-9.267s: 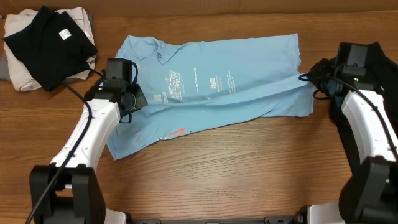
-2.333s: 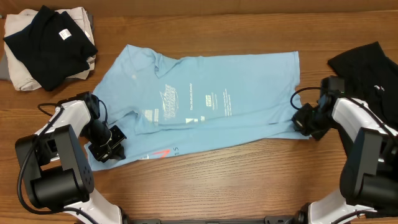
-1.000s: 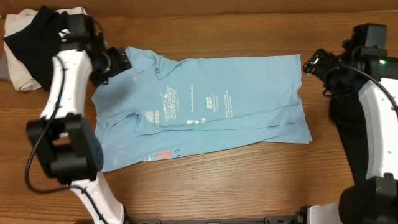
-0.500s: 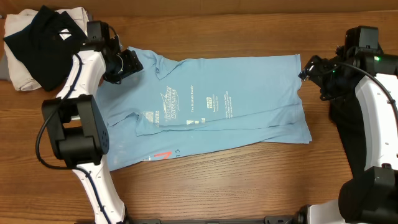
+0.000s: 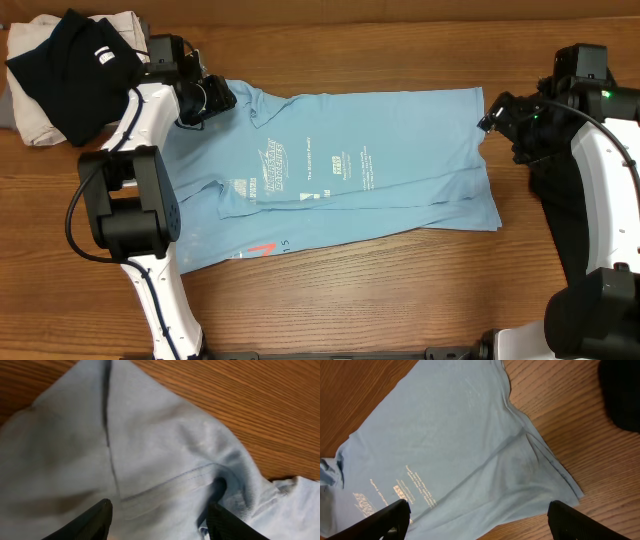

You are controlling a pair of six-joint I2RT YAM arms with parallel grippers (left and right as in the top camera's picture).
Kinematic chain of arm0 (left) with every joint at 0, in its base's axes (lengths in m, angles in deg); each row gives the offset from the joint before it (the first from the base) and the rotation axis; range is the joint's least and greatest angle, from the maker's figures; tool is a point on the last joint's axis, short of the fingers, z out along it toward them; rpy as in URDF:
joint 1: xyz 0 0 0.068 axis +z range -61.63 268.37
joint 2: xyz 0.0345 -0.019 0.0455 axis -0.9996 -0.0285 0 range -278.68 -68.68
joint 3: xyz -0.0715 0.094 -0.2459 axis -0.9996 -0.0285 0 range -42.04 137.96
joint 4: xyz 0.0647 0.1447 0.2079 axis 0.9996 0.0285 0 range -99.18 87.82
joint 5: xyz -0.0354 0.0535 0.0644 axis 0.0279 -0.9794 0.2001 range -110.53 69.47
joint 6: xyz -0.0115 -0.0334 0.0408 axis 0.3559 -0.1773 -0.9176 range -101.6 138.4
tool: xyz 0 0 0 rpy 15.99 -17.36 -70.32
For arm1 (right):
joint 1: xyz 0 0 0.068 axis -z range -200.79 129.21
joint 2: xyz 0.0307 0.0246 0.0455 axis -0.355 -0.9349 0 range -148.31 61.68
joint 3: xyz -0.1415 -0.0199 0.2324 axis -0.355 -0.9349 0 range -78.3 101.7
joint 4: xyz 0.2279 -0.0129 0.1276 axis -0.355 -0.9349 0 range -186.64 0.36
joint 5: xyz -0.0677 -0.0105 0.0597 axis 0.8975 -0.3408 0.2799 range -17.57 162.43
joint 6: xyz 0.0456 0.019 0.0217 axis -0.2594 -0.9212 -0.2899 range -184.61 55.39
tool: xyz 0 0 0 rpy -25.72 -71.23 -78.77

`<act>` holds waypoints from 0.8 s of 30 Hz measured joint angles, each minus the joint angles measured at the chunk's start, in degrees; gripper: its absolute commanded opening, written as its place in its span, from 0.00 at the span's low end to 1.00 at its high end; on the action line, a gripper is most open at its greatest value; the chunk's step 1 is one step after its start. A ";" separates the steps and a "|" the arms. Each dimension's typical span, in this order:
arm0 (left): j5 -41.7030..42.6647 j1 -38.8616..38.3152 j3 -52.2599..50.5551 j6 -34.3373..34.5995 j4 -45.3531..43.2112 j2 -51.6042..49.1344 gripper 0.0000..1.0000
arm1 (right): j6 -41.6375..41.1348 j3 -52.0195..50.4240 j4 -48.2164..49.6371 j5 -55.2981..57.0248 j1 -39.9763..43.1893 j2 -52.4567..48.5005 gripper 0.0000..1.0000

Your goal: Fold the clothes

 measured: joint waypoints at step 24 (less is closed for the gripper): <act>-1.33 -1.38 0.00 0.70 -0.74 -1.31 0.56 | 0.02 0.00 -1.55 -0.02 0.00 0.00 0.91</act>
